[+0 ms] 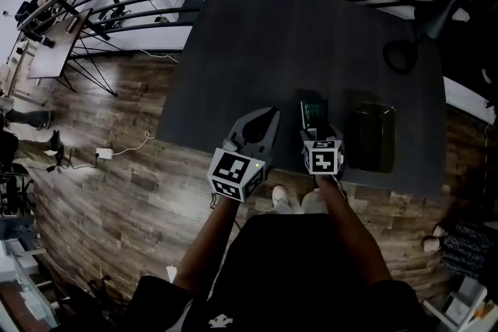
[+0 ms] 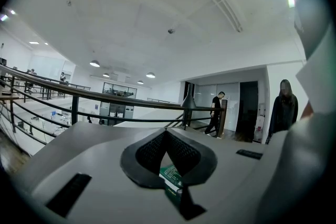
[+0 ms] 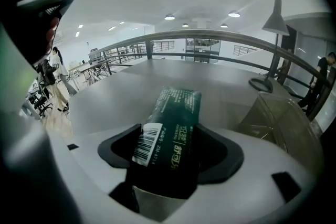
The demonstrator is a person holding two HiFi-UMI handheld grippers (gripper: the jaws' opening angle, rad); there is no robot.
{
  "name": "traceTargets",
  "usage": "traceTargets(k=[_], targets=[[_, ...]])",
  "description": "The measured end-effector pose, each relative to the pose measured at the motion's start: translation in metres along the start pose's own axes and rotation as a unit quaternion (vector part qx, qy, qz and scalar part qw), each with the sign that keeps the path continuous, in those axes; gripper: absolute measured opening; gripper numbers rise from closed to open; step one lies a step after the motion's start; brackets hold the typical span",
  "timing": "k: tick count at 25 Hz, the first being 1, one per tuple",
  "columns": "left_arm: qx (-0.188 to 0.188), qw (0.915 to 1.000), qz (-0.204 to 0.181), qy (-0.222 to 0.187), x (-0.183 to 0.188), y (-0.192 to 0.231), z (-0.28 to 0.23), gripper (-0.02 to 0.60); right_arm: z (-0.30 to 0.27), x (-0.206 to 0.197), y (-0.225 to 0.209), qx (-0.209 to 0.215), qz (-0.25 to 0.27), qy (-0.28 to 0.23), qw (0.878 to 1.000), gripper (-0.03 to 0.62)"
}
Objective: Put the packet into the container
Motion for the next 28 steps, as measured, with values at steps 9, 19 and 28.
traceTargets(k=[9, 19, 28], targets=[[-0.003, 1.0000, 0.006, 0.000, -0.001, 0.004, -0.005, -0.003, 0.013, 0.019, -0.005, -0.003, -0.010, -0.026, 1.000, 0.325], [-0.033, 0.9994, 0.008, -0.008, 0.003, -0.010, -0.029, -0.003, 0.056, 0.060, -0.036, -0.012, -0.023, -0.073, 0.997, 0.325], [-0.101, 0.9948, 0.006, -0.010, 0.002, -0.057, -0.071, -0.002, 0.096, 0.066, -0.113, -0.065, -0.058, -0.100, 0.991, 0.325]])
Point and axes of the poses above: the fingertips, and each gripper's own axes: z backward along the fingers, y to its left, x out of its top, the point moved 2 cm from there along z, backward along the fingers, and after that the axes turned 6 degrees about -x, right-handed, at the moved point
